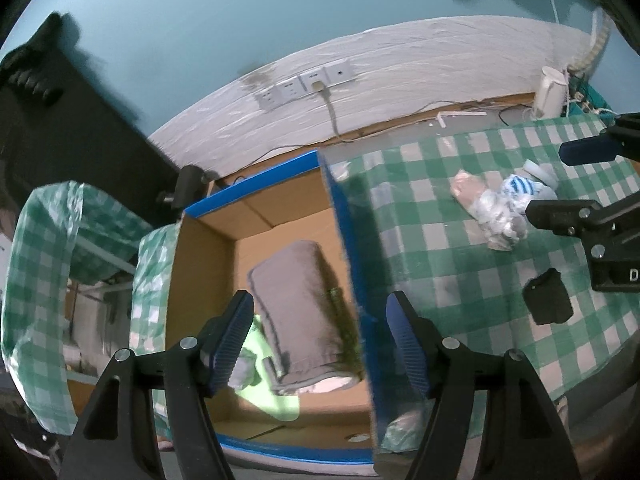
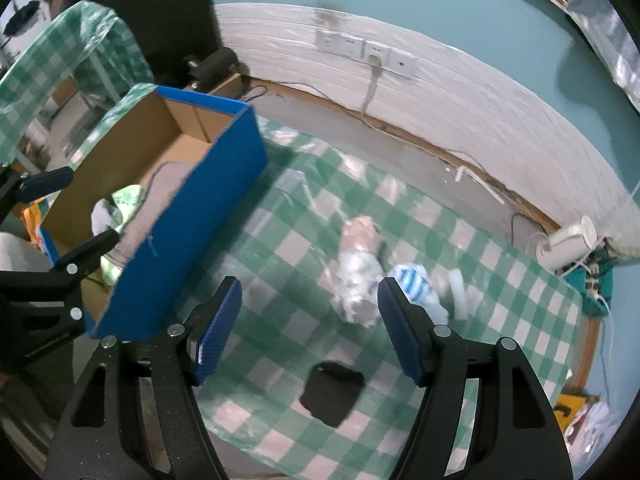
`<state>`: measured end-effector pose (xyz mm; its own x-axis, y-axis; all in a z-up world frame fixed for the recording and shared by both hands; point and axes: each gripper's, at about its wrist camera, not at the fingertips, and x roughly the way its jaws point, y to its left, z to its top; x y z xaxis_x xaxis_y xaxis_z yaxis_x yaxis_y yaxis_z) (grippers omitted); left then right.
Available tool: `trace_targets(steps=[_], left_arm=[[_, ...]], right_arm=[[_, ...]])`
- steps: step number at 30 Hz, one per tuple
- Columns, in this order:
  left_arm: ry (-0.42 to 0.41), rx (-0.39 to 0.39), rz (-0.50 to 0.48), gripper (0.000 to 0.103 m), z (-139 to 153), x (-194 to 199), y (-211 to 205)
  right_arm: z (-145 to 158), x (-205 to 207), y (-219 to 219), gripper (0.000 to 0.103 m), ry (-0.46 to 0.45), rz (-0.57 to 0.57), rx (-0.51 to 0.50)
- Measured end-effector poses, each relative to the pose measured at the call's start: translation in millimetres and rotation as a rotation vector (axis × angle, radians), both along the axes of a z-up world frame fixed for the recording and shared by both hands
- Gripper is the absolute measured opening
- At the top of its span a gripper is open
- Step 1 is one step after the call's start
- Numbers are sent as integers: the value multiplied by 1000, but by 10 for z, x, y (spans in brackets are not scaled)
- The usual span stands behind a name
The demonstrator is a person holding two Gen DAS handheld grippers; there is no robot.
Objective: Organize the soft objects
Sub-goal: 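Move both grippers back over the bagged items on the table, then grasp the clear-wrapped bundle with the left gripper while the right gripper grasps the white-blue bag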
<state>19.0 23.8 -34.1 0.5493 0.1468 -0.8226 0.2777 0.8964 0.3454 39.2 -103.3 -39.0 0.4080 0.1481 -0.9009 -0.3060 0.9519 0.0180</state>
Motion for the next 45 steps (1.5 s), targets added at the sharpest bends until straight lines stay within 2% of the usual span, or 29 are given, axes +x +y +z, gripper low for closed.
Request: trace_targets(steps=[14,27,34,40,45], left_arm=[[54,9,-53,71,-158,108,-514],[147,-20,-26,71,-453,406,-831],[164,0,-25,71,-667,567,-964],[196,4,-29,71,-846,735,-1077],[241,-30,-21,72,-923,876,-1150]], right_arm=[[-160,-68,-707,73,5,-98,-10],[-531,14,-1112,74,62,-137,11],[-757,141,-1149,74,87,-97,19],[-882,306,-1121,74,125,-11,-33],[-967,483,-1052,74,144,58,-53]])
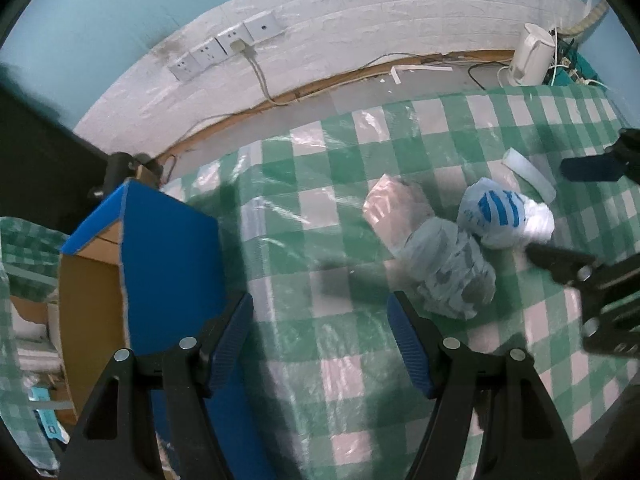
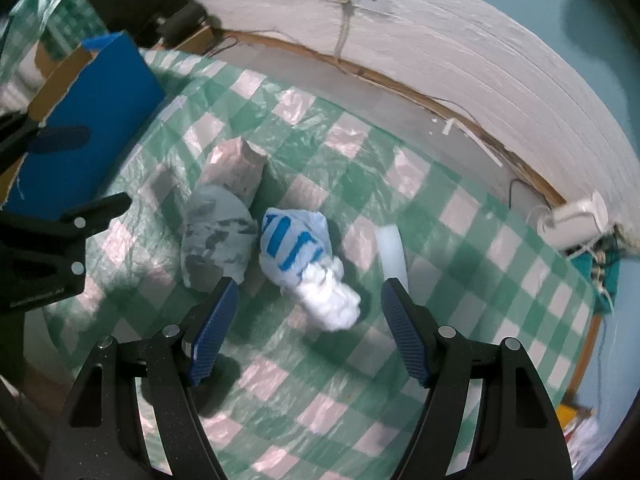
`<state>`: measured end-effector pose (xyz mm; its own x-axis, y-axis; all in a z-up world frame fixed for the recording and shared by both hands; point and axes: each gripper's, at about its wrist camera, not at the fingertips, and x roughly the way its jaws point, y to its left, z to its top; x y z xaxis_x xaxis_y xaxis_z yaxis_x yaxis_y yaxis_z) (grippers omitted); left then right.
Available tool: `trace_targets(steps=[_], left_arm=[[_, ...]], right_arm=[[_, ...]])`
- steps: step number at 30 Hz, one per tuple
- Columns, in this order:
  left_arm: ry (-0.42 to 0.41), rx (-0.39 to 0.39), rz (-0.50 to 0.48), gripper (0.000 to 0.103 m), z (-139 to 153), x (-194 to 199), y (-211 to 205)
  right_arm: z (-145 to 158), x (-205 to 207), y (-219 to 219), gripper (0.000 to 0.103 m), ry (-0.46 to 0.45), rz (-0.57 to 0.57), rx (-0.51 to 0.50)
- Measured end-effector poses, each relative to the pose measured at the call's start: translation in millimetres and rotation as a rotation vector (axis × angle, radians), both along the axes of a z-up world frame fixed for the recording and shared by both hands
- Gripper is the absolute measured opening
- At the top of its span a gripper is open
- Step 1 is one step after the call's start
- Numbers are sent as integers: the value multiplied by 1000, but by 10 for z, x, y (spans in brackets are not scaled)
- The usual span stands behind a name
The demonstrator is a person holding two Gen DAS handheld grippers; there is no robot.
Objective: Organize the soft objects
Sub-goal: 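Grasp the clear-wrapped bundle with the left gripper while the right gripper grasps the white-blue bag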
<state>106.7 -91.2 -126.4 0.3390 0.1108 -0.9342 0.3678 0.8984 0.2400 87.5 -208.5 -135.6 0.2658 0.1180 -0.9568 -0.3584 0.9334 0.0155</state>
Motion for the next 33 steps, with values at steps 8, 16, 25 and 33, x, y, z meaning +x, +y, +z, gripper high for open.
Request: trace_targets(steps=[8,16,25,33], left_arm=[[27,-15,15,73,-142,153,-60],[68,-57,36,76,-231,277,-73],[107,-92,66,77,-300,379,-146],[106,-130,82,81,-281,395,-307]], right_arm=[[-241,145,138,74,15,37,-16],[-491,267,155,74,53,26,-14],[-510,233,100,50,80,9,-17],[-414,138,-105,50,70,-63,1]])
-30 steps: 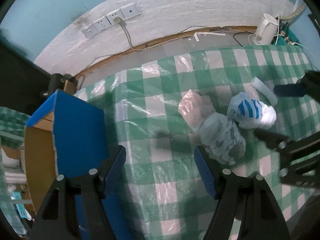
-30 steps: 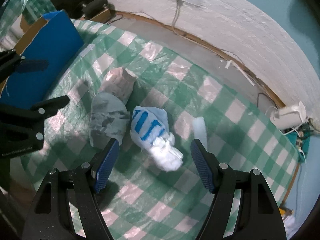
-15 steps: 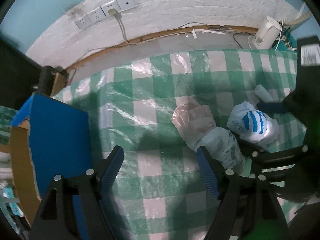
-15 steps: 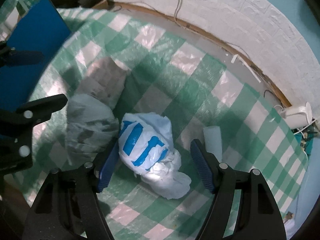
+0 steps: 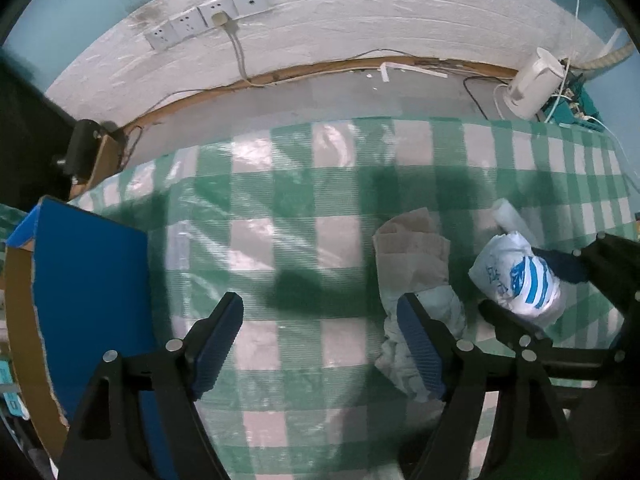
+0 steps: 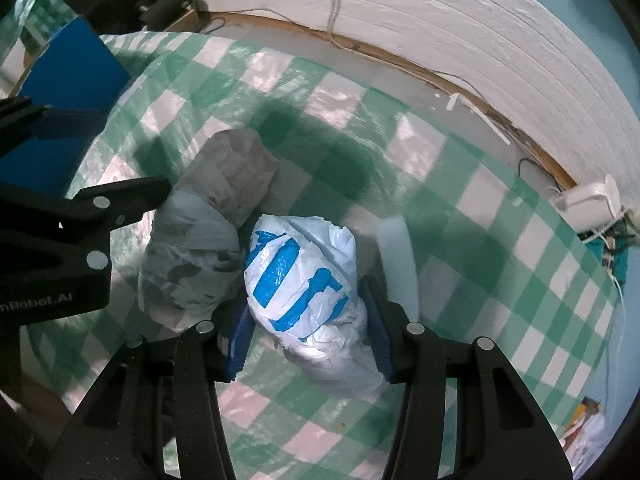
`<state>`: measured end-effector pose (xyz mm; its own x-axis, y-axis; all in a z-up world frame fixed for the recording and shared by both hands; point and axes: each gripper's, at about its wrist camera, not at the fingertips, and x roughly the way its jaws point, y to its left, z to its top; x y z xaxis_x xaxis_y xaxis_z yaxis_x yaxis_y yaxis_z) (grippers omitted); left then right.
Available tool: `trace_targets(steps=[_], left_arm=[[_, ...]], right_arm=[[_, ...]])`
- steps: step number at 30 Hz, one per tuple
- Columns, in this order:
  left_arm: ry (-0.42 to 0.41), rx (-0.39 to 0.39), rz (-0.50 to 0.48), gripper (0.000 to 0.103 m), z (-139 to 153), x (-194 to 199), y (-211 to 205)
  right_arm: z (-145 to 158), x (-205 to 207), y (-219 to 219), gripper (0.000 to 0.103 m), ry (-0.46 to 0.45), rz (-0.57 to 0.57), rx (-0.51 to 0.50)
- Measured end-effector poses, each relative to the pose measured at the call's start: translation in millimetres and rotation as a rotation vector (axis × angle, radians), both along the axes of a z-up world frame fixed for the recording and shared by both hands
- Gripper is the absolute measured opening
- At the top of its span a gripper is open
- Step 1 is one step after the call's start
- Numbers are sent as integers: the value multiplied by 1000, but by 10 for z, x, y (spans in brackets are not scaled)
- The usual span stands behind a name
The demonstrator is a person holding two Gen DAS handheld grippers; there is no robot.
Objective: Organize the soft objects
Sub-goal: 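Grasp the clear-wrapped bundle with the left gripper while the right gripper grasps the white-blue bag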
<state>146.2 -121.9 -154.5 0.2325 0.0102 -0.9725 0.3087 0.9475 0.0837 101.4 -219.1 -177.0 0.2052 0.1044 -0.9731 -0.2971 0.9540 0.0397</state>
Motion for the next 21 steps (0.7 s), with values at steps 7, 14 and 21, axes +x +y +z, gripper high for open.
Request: trace_targets(steps=[7,14,21], left_arm=[[9,25,-58,81,-79,-120,-258],[-20,59,-108,81,-31,-264,-422],[-32,64,-125,81,37,-361,-439]], right_arm=[[19,-108,-170,50,7,-60,25],[-45,-208,-303,50,42,-110,72],[-128,-279,-400,52,66,-129,91]])
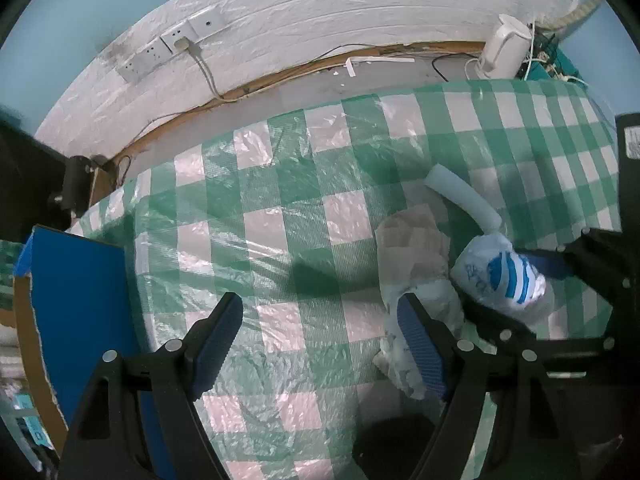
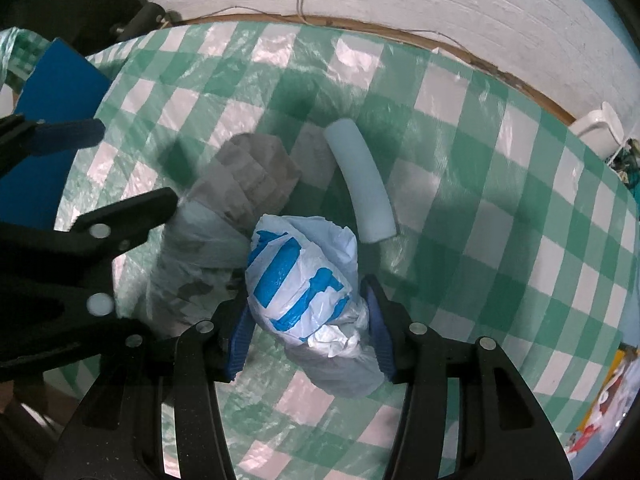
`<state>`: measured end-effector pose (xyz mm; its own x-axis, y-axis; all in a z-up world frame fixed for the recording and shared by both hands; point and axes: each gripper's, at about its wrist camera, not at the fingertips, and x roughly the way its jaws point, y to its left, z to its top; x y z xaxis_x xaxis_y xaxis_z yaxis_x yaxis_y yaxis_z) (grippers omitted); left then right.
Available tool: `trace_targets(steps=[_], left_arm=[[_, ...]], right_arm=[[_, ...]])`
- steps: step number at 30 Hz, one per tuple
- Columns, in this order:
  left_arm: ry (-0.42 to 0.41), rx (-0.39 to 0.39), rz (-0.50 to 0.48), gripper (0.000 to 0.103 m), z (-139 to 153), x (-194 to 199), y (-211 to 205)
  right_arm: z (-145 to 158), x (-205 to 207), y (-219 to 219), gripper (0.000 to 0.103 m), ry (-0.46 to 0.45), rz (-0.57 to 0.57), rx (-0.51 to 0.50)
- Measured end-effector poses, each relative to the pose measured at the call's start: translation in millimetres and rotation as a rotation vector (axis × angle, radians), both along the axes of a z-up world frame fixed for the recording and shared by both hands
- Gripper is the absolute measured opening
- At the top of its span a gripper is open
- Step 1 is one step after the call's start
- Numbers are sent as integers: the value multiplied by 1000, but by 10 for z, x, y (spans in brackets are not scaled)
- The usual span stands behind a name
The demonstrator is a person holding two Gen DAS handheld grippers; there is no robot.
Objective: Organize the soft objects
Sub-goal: 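Grasp the clear-wrapped bundle with the left gripper while the right gripper grasps the white-blue bag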
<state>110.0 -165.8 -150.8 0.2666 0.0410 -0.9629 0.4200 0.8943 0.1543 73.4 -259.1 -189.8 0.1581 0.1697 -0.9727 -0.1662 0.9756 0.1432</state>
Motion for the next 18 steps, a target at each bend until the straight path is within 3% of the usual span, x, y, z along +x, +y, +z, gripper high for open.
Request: trace_targets(steps=[3,8,18], left_arm=[[-9,22,-11,81,8,-26,-16],[-5,20,5,81,27,-37,37],[27,-18,-45,82,37,-138,-125]], right_arm=[[-6,-11,21,54,1,1,-17],[9,-30,29,70,-2,-2,-53],[37,-154,-125,72,-8,-25,-58]])
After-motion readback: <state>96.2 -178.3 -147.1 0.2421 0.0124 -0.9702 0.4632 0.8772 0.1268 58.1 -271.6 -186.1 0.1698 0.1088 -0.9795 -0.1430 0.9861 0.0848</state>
